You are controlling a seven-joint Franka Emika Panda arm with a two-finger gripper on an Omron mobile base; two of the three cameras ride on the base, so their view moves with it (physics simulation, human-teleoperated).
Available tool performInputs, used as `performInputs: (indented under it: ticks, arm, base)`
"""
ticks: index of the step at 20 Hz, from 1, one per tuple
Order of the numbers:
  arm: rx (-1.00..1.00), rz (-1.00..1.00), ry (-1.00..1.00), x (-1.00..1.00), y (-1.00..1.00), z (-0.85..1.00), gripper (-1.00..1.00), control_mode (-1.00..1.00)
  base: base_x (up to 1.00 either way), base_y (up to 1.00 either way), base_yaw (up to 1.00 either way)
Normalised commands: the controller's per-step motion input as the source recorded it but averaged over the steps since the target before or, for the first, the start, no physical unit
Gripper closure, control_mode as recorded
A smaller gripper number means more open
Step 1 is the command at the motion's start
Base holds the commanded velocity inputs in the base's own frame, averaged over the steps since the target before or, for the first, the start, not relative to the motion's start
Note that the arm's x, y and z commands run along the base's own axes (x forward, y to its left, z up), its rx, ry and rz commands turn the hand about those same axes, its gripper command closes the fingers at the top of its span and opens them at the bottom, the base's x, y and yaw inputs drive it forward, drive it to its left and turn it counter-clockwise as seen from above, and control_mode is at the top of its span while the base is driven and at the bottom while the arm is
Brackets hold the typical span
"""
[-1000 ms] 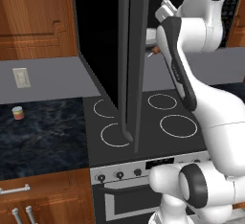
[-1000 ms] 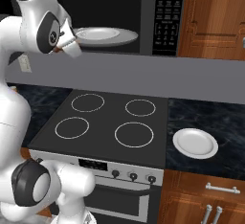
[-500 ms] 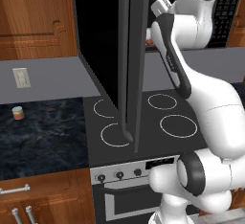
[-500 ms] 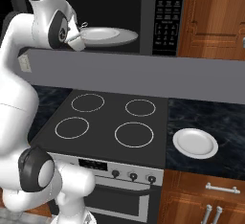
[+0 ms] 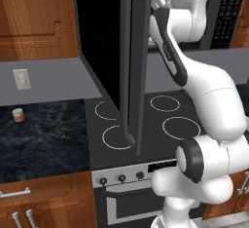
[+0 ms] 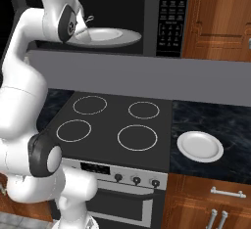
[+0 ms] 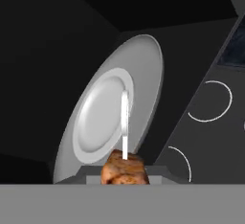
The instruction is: Pick the kebab skewer from the counter and place it in the microwave. Then turn on the microwave.
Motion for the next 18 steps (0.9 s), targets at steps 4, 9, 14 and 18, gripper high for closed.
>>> performInputs:
  ticks: [4,9,14,18]
  arm:
    - [0.00,0.00,0.00,0.60,0.00,0.00,1.00,-1.00]
    - [0.00,0.00,0.00,0.48,0.00,0.00,1.00,-1.00]
    - [0.00,0.00,0.04,0.25,0.00,-0.06,1.00,-1.00]
    - [0.00,0.00,0.10,0.25,0.00,-0.11,1.00,-1.00]
  base:
    - [0.00,0.00,0.00]
    - [0.00,0.00,0.00]
    - [0.00,0.00,0.00]
    - [0.00,0.00,0.00]
